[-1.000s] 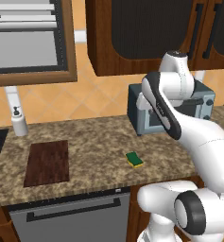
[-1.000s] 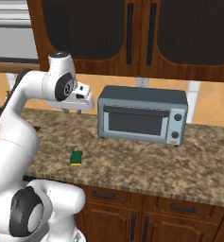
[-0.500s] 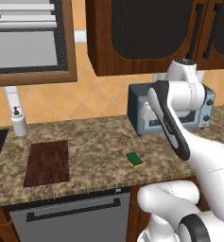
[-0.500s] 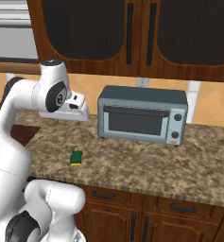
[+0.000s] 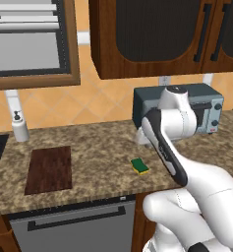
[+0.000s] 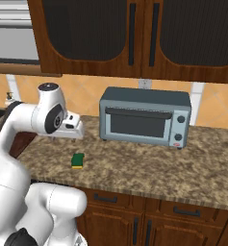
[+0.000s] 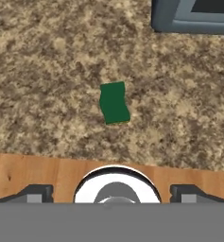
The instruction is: Pick up the sponge from the counter and clean the cutting board by briefly scrubbing or pressing down on the cutting board. Once finished, release the sponge.
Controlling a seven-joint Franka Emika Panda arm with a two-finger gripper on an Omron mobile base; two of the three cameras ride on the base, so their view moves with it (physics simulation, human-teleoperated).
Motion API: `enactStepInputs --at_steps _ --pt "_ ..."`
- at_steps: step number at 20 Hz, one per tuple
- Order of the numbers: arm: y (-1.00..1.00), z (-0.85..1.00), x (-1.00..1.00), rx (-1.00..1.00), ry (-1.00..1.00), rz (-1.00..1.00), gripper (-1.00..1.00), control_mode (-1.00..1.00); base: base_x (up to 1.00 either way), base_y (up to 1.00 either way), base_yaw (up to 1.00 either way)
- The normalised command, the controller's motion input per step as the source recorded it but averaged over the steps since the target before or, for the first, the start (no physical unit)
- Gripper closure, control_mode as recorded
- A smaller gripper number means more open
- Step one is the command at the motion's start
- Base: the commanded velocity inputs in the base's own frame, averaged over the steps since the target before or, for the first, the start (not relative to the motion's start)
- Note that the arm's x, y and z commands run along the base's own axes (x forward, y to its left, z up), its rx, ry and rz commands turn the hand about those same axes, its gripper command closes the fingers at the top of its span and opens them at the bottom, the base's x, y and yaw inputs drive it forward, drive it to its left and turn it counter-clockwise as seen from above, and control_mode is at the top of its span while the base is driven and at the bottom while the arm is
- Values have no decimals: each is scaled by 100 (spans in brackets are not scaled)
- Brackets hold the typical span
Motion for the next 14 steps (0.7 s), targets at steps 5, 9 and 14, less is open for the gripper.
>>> enactStepInputs --at_steps 5,9,14 --pt "24 -58 25 -4 0 3 -100 -100 0 0 0" --pt "0 -49 35 -1 1 5 -100 -100 0 0 0" --pt "0 -50 37 0 4 6 -100 -100 0 0 0"
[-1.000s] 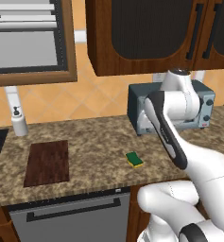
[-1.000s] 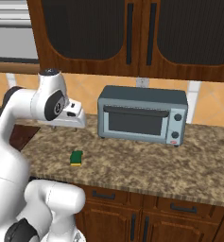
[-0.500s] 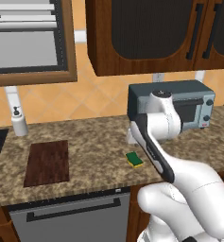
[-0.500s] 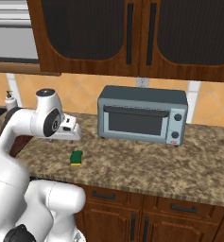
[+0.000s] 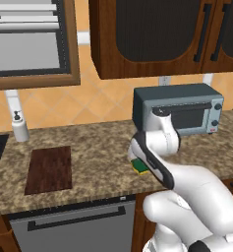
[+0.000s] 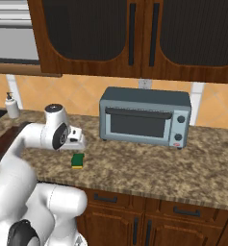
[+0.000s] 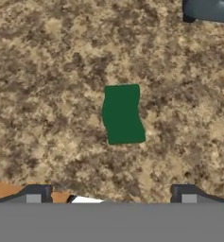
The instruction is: Pick up the sponge from the counter and clean the cutting board by briefly scrubbing or pressing down on the cutting board. Once finished, release the sponge.
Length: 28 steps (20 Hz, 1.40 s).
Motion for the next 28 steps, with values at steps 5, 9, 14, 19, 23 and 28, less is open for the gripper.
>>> enactStepInputs --at_steps 5,9,14,19,23,28 --pt "0 -34 39 0 1 5 -100 -100 0 0 0" --pt "0 -38 49 0 5 4 -100 -100 0 0 0" --pt "0 -47 42 0 5 2 -100 -100 0 0 0" --pt "1 -35 4 0 0 0 -100 -100 0 0 0" --pt "0 -33 10 0 2 0 -100 -100 0 0 0" --pt "0 -28 13 0 2 0 -100 -100 0 0 0"
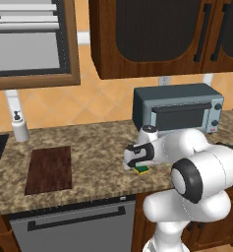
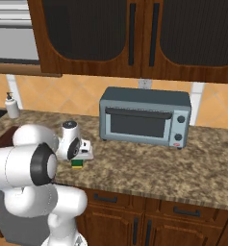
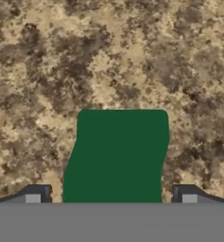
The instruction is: Pick up the sponge from the counter and clean the cutting board by briefly scrubbing or pressing down on the cutting board. Once finished, release the sponge.
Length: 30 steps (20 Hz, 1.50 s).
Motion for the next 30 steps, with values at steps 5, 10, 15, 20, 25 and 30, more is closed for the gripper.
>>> enactStepInputs --at_steps 5,10,15,20,25,30 --pt "6 -18 8 0 0 0 100 -100 0 0 0" --pt "4 -4 1 0 0 0 100 -100 0 0 0" --pt "47 33 -3 0 -1 -2 100 -100 0 0 0" --pt "64 39 -19 1 -1 -1 100 -100 0 0 0" --pt "64 32 -25 16 -10 0 100 -100 0 0 0" --pt "97 24 0 6 -4 0 100 -100 0 0 0"
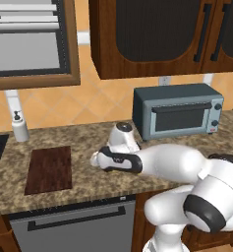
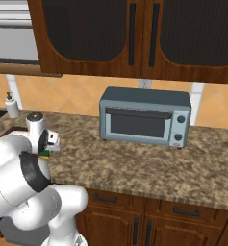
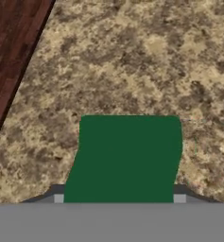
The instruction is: Pick up the sponge from the counter and clean the cutting board by briefly scrubbing or pressing down on the cutting board. Once finished, release the sponge.
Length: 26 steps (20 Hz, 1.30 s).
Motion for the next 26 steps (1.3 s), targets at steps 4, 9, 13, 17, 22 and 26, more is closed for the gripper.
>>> enactStepInputs --at_steps 4,9,13,17,22,26 --pt "100 13 4 -3 2 -1 100 -100 0 0 0" --pt "100 19 17 -17 1 -10 100 -100 0 0 0" --pt "92 30 9 -13 7 -14 100 -100 0 0 0" --pt "73 25 3 -4 10 -5 100 -100 0 0 0" --pt "58 -3 0 0 4 -1 100 -100 0 0 0" --pt "67 -28 0 0 0 -4 100 -100 0 0 0"
